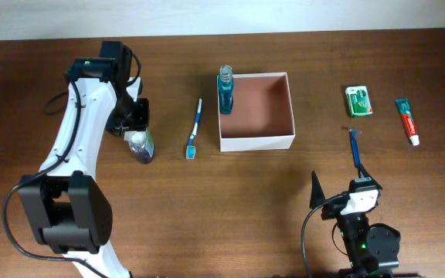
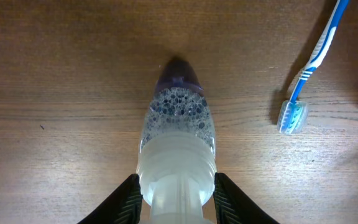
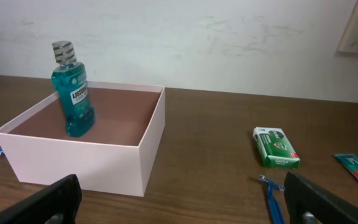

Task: Pack container
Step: 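Lower the left gripper and close it on the soap pump bottle, then lift the soap bottle and carry it over the pink box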

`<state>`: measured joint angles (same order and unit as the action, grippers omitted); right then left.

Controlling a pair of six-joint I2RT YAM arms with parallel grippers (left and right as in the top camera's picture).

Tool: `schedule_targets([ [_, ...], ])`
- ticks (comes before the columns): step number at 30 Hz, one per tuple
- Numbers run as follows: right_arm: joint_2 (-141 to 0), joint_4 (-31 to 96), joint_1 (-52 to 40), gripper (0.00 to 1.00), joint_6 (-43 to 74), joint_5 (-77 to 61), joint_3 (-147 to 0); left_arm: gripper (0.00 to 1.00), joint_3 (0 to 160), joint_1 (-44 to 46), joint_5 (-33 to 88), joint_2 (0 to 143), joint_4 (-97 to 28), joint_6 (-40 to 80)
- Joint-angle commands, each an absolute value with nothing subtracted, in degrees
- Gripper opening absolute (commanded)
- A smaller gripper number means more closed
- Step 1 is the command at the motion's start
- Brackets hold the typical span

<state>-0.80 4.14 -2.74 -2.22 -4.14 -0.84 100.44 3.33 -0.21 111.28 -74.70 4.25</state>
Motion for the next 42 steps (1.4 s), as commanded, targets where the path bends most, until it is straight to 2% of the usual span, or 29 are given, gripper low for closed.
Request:
schedule_targets([
  [1,-0.25,4.01,-3.05,0.99,-2.57,-4.64,-0.32,0.39,101.19,2.92,-0.19,111.61,-75.26,4.21],
  [7,-0.25,4.01,-3.05,0.99,-2.57,-4.64,-0.32,0.32,101.21,2.92,-0.19,111.61,-75.46,4.21],
  [11,-0.25,4.01,-3.05,0.99,-2.57,-4.64,-0.32,0.09,101.93,2.94,-0.19,111.61,-76.01,4.21],
  [24,-0.25,4.01,-3.05,0.99,-2.57,-4.64,-0.32,0.09,111.15,2.98,1.1,111.61,-80.09,4.23],
  [29,-0.25,4.01,-3.05,0.99,-2.57,-4.64,-0.32,0.09,115.57,3.11,7.25,111.61,-79.64,4.23],
  [38,-0.25,4.01,-3.03,0.99,-2.57,-4.64,-0.32,0.09,132.81,7.51,8.54,111.61,-78.26,8.99],
  [42,-0.25,4.01,-3.03,0.99,-2.57,-4.64,-0.32,0.08,141.51,11.18,3.92,111.61,-77.76,12.64],
])
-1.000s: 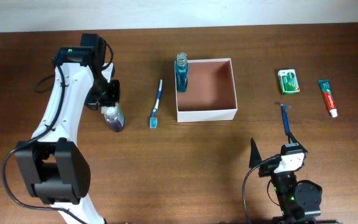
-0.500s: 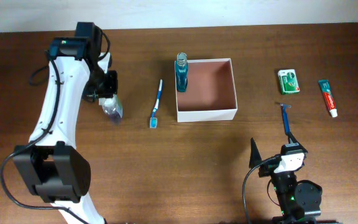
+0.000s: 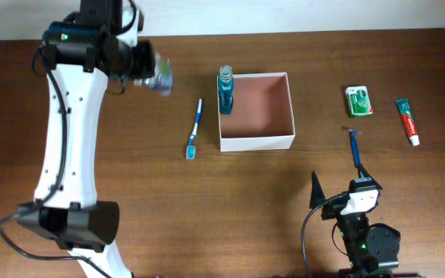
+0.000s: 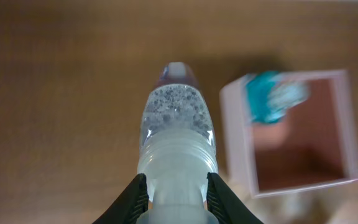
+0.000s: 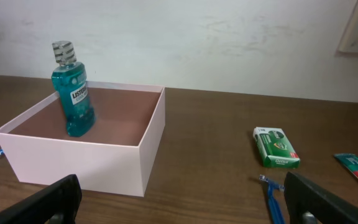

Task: Pack container
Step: 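Lift the soap bottle and carry it over the pink box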

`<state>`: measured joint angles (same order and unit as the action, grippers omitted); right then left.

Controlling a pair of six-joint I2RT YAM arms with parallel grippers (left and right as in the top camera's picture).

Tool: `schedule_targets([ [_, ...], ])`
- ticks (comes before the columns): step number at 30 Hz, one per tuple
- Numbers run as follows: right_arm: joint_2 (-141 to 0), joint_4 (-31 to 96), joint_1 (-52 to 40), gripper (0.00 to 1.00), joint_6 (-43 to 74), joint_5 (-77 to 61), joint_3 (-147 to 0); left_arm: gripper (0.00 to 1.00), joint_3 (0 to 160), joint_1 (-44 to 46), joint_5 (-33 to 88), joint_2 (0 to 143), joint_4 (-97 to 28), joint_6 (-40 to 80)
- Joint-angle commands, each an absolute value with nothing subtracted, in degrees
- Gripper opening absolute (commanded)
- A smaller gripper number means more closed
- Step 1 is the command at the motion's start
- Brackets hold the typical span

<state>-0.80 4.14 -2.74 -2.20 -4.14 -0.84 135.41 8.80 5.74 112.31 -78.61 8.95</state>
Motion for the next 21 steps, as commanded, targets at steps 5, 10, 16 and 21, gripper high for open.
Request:
schedule_targets([
  [5,-0.25,4.01,-3.05,0.99,-2.57,-4.64,-0.32,0.08,149.38,17.74,-2.37,111.61,-73.69,13.93],
  [10,-0.25,4.01,-3.03,0.99,-2.57,-4.64,-0.32,0.08,150.85,25.52,-5.93,111.68,-65.91,13.91],
  [16,-0.25,4.01,-3.05,0.99,-2.57,-4.64,-0.32,0.09,150.78,32.47,-9.98,114.15,-60.64,13.93],
  [21,-0.25,4.01,-3.05,0.99,-2.57,-4.64,-0.32,0.08,150.78,35.79,-10.96,118.21,-60.34,13.93],
])
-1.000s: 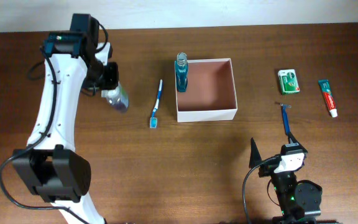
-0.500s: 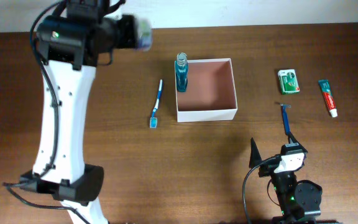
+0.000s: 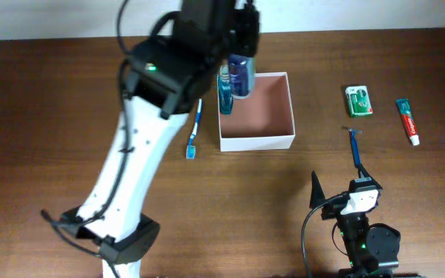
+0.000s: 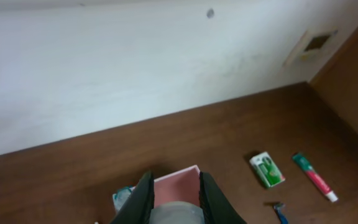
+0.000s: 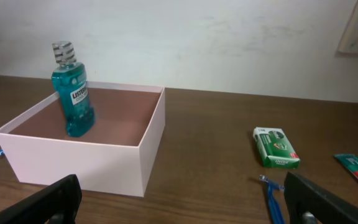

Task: Pack container
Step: 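Lift the soap bottle and carry it over the pink box, then lower the soap bottle beside the mouthwash and open the gripper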

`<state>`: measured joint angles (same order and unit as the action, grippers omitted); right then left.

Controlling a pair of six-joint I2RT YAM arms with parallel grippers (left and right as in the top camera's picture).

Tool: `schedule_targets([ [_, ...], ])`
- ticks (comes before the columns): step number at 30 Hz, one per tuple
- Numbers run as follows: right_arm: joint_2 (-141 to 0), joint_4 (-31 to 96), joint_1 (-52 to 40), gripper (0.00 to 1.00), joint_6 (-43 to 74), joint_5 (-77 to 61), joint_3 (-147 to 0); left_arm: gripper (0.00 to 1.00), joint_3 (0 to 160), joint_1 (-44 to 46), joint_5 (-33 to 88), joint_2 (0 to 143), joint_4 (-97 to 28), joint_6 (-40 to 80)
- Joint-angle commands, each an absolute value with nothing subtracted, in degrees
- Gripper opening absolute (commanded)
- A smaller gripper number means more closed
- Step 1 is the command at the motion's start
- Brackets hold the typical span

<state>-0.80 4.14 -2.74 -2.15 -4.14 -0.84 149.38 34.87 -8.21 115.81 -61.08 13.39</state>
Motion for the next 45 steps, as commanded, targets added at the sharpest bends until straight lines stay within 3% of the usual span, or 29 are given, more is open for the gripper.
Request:
schedule_targets([
  [1,-0.25,4.01,-3.05,0.99,-2.57,-4.64,-0.32,0.08,150.8,36.25,-10.96,119.24,-60.07,13.91],
  [14,-0.25,4.01,-3.05,0.99,-2.57,-4.64,-0.32,0.1,150.78,37.5,-10.94,129.54,-51.7,13.91],
  [19,-0.25,4.01,-3.05,0.99,-2.57,-4.64,-0.32,0.11,150.8,37.47,-10.98,132.49,-52.1,13.89],
  [22,-0.25,4.01,-3.05,0.99,-2.57,-4.64,-0.32,0.18,150.8,37.43,-10.98,134.26,-52.03,13.87],
  [45,-0.25,4.01,-3.03,0.99,-2.57,-4.64,-0.32,0.18,150.74,35.33,-14.41,140.05,-54.39,13.21],
])
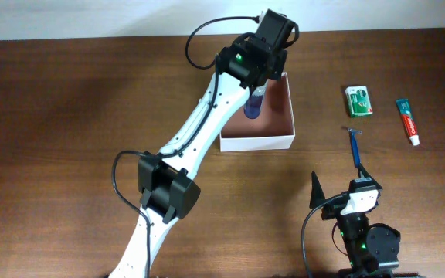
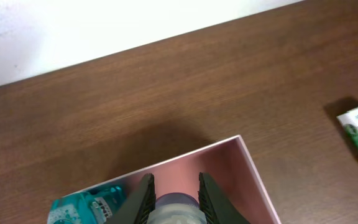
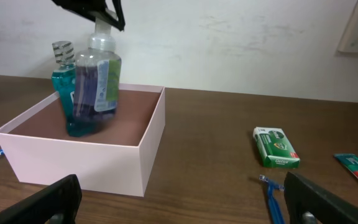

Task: Pack container
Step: 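Lower the soap bottle beside the mouthwash and open the gripper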

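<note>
A white box (image 1: 257,141) with a pink-brown inside stands mid-table. My left gripper (image 2: 176,186) is shut on the neck of a clear pump bottle of purple liquid (image 3: 97,81), also seen from above (image 1: 253,104). The bottle hangs slightly tilted with its base inside the box, right beside the upright teal mouthwash bottle (image 3: 72,93) in the box's back left corner. Whether its base touches the box floor cannot be told. My right gripper (image 3: 179,214) stands open and empty near the front edge.
A green packet (image 1: 358,101), a toothpaste tube (image 1: 408,121) and a blue razor (image 1: 354,147) lie right of the box. The head of a blue toothbrush shows left of the box; the left arm covers it from above.
My left gripper stood higher with the purple bottle over the box's left rim; it is now lower and further right, with the bottle's base inside the box. The right arm has not moved.
The purple bottle lay on the table at the far left with my left gripper shut on it. Then it was held in the air near the back left. Then it was above the box's left rim, and now it reaches down into the box.
</note>
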`<state>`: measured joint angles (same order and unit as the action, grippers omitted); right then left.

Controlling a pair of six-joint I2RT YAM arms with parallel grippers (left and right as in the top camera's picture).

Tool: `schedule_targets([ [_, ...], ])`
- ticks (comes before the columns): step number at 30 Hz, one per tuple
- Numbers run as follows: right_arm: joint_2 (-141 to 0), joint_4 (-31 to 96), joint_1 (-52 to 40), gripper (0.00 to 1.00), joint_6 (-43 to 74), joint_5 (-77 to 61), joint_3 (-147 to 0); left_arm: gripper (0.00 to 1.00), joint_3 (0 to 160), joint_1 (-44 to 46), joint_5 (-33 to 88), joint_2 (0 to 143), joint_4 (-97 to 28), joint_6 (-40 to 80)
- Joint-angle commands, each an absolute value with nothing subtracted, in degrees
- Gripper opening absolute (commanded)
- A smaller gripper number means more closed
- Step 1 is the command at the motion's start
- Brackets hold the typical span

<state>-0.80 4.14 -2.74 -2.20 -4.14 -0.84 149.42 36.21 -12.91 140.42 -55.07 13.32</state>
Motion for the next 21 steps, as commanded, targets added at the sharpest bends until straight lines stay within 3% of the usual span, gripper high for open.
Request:
schedule_targets([
  [1,-0.25,4.01,-3.05,0.99,-2.57,-4.64,-0.32,0.18,150.74,35.27,-14.41,140.07,-54.19,13.23],
  [15,-0.25,4.01,-3.05,0.99,-2.57,-4.64,-0.32,0.19,150.74,35.09,-14.39,143.31,-52.51,13.26],
  [21,-0.25,4.01,-3.05,0.99,-2.57,-4.64,-0.32,0.24,150.74,34.94,-14.41,143.41,-51.55,13.26],
])
